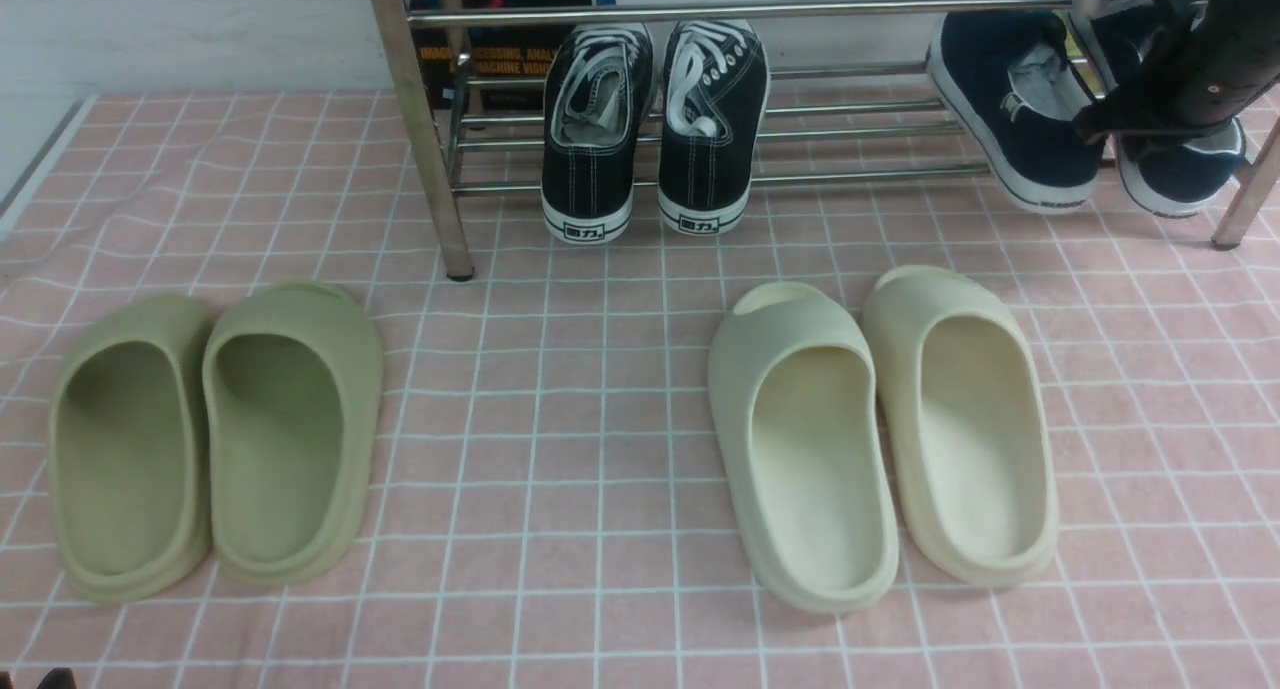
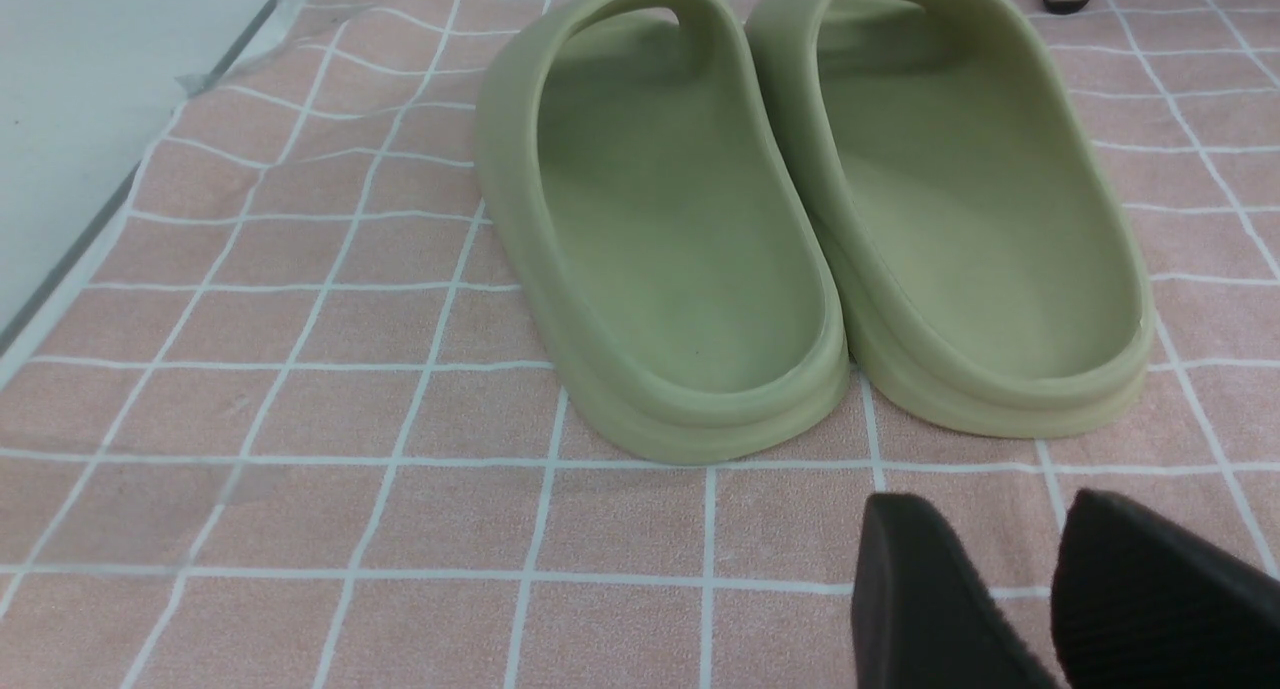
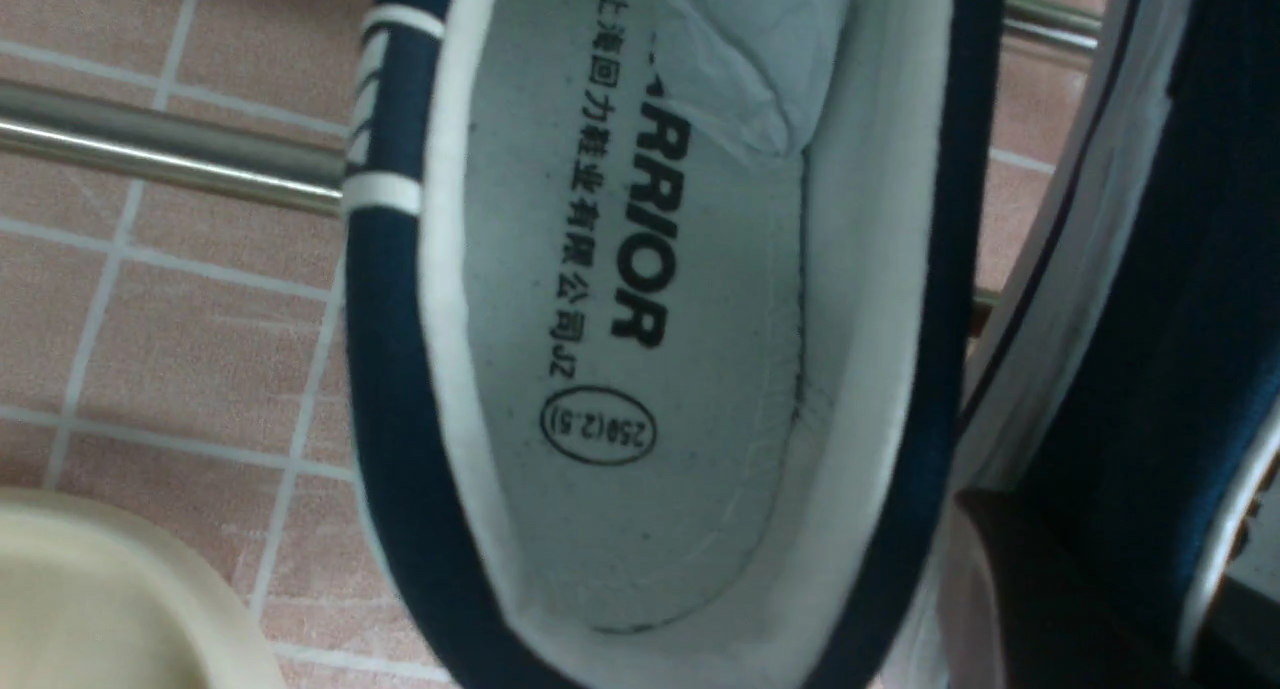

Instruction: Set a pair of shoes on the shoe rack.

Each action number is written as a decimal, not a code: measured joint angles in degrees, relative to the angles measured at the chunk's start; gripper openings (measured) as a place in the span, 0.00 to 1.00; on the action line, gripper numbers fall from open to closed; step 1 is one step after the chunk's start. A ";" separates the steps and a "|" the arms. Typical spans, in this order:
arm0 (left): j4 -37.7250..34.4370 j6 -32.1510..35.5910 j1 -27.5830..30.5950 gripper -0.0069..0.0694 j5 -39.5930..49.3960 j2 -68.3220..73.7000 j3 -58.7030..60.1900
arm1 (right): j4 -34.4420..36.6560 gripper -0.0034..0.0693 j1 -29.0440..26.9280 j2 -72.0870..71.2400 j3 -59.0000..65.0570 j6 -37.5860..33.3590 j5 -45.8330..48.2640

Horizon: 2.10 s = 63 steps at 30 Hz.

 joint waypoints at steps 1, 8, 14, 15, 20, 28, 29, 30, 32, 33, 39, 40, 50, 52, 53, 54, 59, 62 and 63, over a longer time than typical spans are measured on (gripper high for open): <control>0.00 0.00 0.00 0.40 0.00 0.00 0.00 | -0.06 0.08 0.00 0.25 0.00 0.00 -0.49; 0.00 0.00 0.00 0.40 0.00 0.00 0.00 | 0.15 0.17 0.05 0.92 -0.18 -0.13 -2.95; 0.00 0.00 0.00 0.40 0.00 0.00 0.00 | -0.24 0.48 0.10 -1.18 -0.54 0.33 -1.79; 0.00 0.00 0.00 0.40 0.00 0.00 0.00 | -0.24 0.52 0.10 -1.82 -0.60 0.76 -1.39; 0.00 0.00 0.00 0.40 0.00 0.00 0.00 | -0.07 0.61 0.10 -5.04 -2.90 2.42 2.89; 0.00 0.00 0.00 0.40 0.00 0.00 0.00 | -0.02 0.29 0.10 -10.84 -5.36 0.88 17.01; 0.00 0.00 0.00 0.40 0.00 0.00 0.00 | -0.02 0.22 0.10 -11.47 -5.36 0.31 18.91; 0.00 0.00 0.00 0.40 0.00 0.00 0.00 | -0.08 0.17 0.04 -11.94 -5.36 -0.07 20.29; 0.05 0.00 0.00 0.40 0.00 0.00 0.00 | -0.08 0.05 -0.44 -13.17 -5.09 -0.40 21.31; 0.05 0.00 0.00 0.40 0.00 0.00 0.00 | -0.08 0.03 -0.82 -14.00 -4.75 -0.45 21.31; 0.05 0.00 0.00 0.40 0.00 0.00 0.00 | 0.25 0.02 -4.86 -19.14 0.05 -0.45 21.55; 0.05 0.00 0.00 0.40 0.00 0.00 0.00 | 1.14 0.02 -6.20 -20.65 2.18 -0.45 21.55; 0.05 0.00 0.00 0.40 0.00 0.00 0.00 | 9.37 0.03 -8.97 -37.96 21.60 -0.45 14.53; 0.05 0.00 0.00 0.40 0.00 0.00 0.00 | 12.88 0.03 -8.97 -47.43 29.74 -0.79 9.84; 0.05 0.00 0.00 0.40 0.00 0.00 0.00 | 14.20 0.03 -8.97 -51.53 33.11 -1.17 7.91; 0.05 0.00 0.00 0.40 0.00 0.00 0.00 | 15.50 0.04 -8.97 -55.78 36.48 -1.85 6.01; 0.05 0.00 0.00 0.40 0.00 0.00 0.00 | 19.87 0.04 -8.97 -75.09 50.26 -3.20 -1.34; 0.05 0.00 0.00 0.40 0.00 0.00 0.00 | 20.79 0.04 -8.97 -87.51 57.92 -3.41 -4.58; 0.05 0.00 0.00 0.40 0.00 0.00 0.00 | 20.84 0.04 -8.97 -88.84 58.26 -3.41 -4.65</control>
